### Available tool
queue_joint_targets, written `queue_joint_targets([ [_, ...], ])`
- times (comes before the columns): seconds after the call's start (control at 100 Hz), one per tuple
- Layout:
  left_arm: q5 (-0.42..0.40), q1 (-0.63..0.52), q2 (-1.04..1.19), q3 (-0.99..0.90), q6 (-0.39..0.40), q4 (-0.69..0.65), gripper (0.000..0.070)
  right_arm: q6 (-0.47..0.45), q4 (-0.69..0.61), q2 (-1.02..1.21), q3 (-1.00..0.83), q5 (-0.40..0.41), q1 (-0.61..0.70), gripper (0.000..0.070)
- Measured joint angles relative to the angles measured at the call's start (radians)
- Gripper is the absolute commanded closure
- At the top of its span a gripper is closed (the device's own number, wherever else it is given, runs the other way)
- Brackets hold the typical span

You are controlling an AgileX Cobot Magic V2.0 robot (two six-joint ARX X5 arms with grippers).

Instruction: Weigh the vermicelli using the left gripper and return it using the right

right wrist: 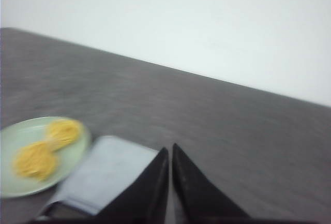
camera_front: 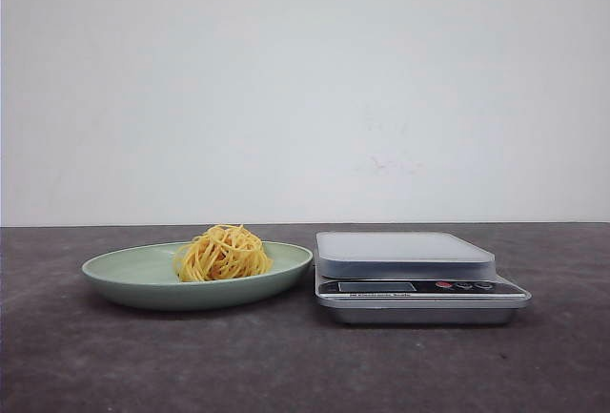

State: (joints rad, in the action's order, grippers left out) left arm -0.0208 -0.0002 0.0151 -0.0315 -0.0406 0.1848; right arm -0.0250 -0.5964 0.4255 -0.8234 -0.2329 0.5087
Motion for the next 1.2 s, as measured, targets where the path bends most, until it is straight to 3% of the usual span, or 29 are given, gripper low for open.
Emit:
queue_joint_targets([
  [0.12,-0.001,0.0,0.0,0.0,0.0,0.0,0.07,0.01,0.106,-0.066,0.14,0.126,-0.272,0.0697],
  [0.23,-0.001,0.0,0.0,0.0,0.0,0.0,0.07,0.021,0.227,-0.147,0.297,0.132,-0.45,0.0697],
  [0.37,-0.001,0.0,0.0,0.0,0.0,0.0,0.07,0.023,0.377,-0.285,0.5,0.133,-0.568,0.0697],
  [0.63,-0.001,0.0,0.0,0.0,0.0,0.0,0.07,0.018,0.417,-0.421,0.735,0.215,-0.595,0.0697],
  [0.92,-0.001,0.0,0.0,0.0,0.0,0.0,0.07,0.013,0.422,-0.421,0.806,0.284,-0.595,0.0697],
  [1.2,-0.001,0.0,0.0,0.0,0.0,0.0,0.07,0.01,0.421,-0.421,0.806,0.293,-0.595,0.0697],
])
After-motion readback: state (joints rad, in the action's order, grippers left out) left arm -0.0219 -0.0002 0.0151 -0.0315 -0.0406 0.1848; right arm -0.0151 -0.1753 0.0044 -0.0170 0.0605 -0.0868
